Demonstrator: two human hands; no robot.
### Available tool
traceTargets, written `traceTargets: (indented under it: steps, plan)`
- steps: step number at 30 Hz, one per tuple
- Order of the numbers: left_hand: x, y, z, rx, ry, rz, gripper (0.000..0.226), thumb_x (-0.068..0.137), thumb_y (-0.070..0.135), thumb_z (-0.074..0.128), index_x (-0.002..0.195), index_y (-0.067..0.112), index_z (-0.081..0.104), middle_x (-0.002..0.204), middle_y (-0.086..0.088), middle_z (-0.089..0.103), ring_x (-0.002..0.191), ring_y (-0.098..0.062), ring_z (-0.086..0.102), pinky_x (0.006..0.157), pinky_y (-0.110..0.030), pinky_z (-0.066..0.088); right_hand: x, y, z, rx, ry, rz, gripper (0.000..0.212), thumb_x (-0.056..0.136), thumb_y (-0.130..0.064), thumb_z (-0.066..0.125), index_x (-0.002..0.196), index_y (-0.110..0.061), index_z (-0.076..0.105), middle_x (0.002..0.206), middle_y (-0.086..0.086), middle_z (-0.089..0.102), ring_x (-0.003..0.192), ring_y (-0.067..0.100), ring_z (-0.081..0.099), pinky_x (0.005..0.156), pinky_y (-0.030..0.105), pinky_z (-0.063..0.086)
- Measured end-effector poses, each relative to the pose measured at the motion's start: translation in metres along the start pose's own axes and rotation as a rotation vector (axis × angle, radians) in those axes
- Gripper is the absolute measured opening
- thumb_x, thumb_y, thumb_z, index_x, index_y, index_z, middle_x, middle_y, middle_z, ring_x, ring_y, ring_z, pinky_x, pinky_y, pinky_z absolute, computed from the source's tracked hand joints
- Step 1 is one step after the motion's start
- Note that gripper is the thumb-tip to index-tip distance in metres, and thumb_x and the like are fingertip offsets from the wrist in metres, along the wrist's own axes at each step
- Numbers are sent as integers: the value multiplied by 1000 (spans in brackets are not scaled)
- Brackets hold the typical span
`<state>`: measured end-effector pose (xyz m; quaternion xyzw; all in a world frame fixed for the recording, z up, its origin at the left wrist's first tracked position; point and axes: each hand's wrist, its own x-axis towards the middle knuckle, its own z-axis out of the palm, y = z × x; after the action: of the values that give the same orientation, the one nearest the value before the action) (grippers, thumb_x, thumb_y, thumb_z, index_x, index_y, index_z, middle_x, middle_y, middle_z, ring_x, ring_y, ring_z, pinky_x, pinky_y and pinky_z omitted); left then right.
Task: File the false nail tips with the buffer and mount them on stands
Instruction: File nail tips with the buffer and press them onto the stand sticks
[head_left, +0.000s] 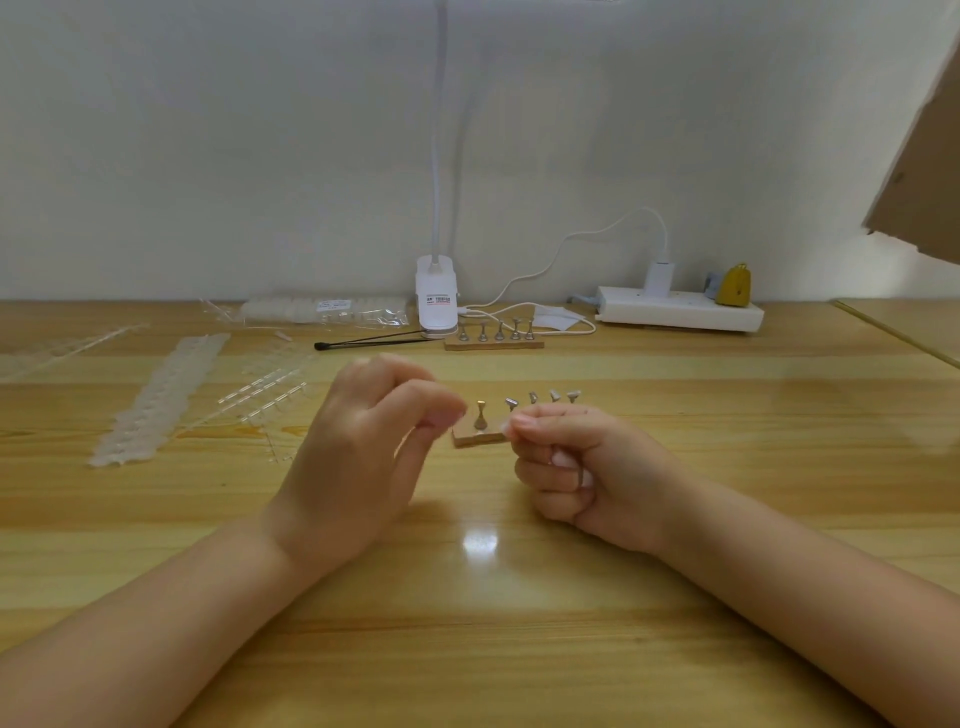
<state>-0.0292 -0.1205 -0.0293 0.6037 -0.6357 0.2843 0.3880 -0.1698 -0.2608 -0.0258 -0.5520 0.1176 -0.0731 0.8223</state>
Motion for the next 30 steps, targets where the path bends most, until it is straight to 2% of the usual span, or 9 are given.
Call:
traceTargets:
  steps: [3,5,10,12,15,19,24,27,30]
  plan:
    - [-2,15,5,-64,16,140,13,87,7,68,98,14,67,92,-4,64,87,-18,58,85,-27,44,0,2,1,-7,-10,-4,9,77,-12,58,70,-12,63,52,-5,39,36,2,32,34,11,18]
    - [-4,20,9,-26,-35,246,18,85,1,69,98,14,69,94,-3,65,90,-15,55,88,-22,42,0,2,1,-19,-25,3,7,77,-12,57,71,-11,59,50,-6,40,36,2,32,34,12,18]
    - [-2,3,3,101,3,105,20,79,-4,75,94,8,75,88,-10,66,79,-28,61,79,-29,45,1,1,0,-9,19,20,17,77,-15,57,64,-16,68,54,-6,37,39,3,31,33,13,18]
    - [-3,10,4,61,16,186,19,88,5,67,102,17,70,95,-5,64,85,-22,58,84,-26,43,0,2,2,-38,6,2,15,76,-15,58,64,-16,67,53,-6,38,38,3,32,34,12,17]
    - [-6,19,9,43,-27,348,16,94,5,60,101,15,71,98,-3,63,88,-20,55,87,-25,45,-2,1,3,-69,-39,0,9,78,-16,59,70,-13,61,50,-7,43,37,2,34,35,13,18]
    - [-2,4,4,125,5,214,27,77,-10,74,93,12,75,89,-8,68,79,-26,61,80,-27,45,1,0,-1,-7,10,19,19,79,-16,56,64,-17,67,55,-6,38,39,2,32,33,12,19]
    - [-6,22,12,11,-4,344,18,94,5,59,105,19,63,102,1,57,89,-18,53,89,-22,42,-2,2,3,-68,-48,28,11,82,-14,54,71,-13,56,53,-4,39,38,3,33,34,14,22]
    - [-3,11,7,54,-9,237,20,86,-2,67,96,14,73,92,-5,65,82,-26,60,83,-25,44,-2,1,1,-46,-24,64,13,86,-15,49,73,-14,50,59,-4,33,43,5,31,35,14,19]
    - [-2,10,3,40,20,175,30,80,-2,74,100,19,68,91,-6,65,82,-26,61,84,-23,41,-2,1,1,-44,-18,63,13,85,-16,48,72,-14,48,60,-4,32,43,5,31,35,14,18]
